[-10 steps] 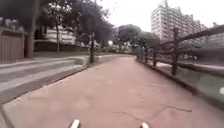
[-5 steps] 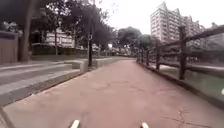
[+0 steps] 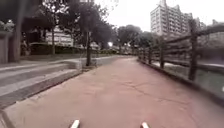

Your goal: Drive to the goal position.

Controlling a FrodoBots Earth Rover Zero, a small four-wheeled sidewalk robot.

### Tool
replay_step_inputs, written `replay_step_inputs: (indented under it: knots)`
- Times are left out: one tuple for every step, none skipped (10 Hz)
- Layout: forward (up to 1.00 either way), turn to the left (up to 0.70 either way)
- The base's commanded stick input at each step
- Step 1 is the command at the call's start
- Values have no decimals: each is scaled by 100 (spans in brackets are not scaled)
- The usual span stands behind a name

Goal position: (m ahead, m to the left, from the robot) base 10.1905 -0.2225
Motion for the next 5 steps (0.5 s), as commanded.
replay_step_inputs:
  knots:
    - [70, 0]
    - [70, 0]
    - [70, 0]
    - [70, 0]
    - [70, 0]
